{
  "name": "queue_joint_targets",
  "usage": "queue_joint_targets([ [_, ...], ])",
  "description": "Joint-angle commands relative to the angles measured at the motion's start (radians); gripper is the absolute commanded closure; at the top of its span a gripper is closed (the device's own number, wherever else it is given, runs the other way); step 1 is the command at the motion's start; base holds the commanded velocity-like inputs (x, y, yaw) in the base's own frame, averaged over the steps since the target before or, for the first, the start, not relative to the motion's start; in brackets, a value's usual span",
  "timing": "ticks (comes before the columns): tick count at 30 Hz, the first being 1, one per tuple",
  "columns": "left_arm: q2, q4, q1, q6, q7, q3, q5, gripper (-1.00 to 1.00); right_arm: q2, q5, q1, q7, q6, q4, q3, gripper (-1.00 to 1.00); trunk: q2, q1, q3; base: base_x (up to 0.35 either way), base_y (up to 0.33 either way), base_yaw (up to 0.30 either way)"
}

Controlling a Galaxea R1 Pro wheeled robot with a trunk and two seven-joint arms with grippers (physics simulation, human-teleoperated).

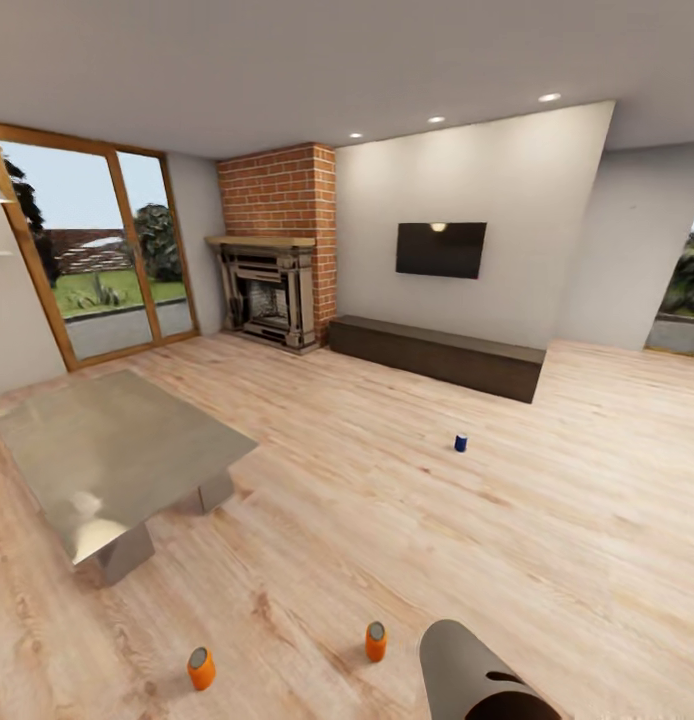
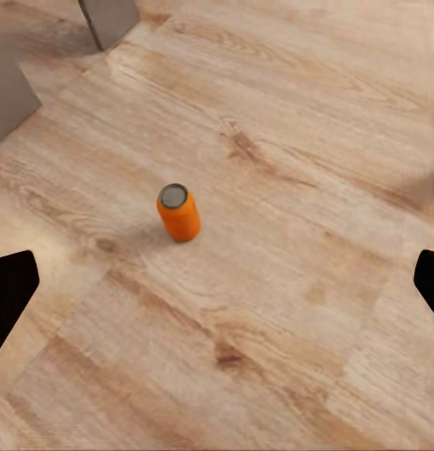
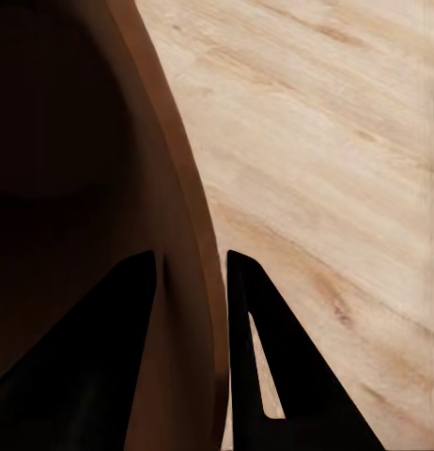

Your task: Put the three can of soda from the living room inside the tash can in the kitchen.

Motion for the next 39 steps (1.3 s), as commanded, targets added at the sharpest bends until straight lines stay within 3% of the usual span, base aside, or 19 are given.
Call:
queue_joint_targets([
  [1, 0.000, 0.000, 0.000, 0.000, 0.000, 0.000, 0.000, -1.00, 0.000, 0.000, -0.001, 0.000, -0.001, -0.002, -0.009, 1.00, 0.000, 0.000, 0.000, 0.143, -0.258, -0.246],
  [12, 0.000, 0.000, 0.000, 0.002, 0.000, 0.000, -0.001, -1.00, -0.001, 0.000, 0.000, 0.001, -0.001, -0.002, -0.009, 1.00, 0.000, 0.000, 0.000, 0.133, -0.253, -0.246],
  [20, 0.000, 0.000, 0.000, 0.002, 0.001, 0.000, 0.000, -1.00, 0.000, 0.000, 0.000, 0.000, -0.001, -0.002, -0.009, 1.00, 0.000, 0.000, 0.000, 0.019, -0.052, -0.210],
  [39, 0.000, 0.000, 0.000, 0.002, 0.001, 0.000, 0.000, -1.00, 0.000, 0.000, -0.001, 0.000, -0.001, -0.002, -0.009, 1.00, 0.000, 0.000, -0.019, 0.001, -0.004, -0.018],
])
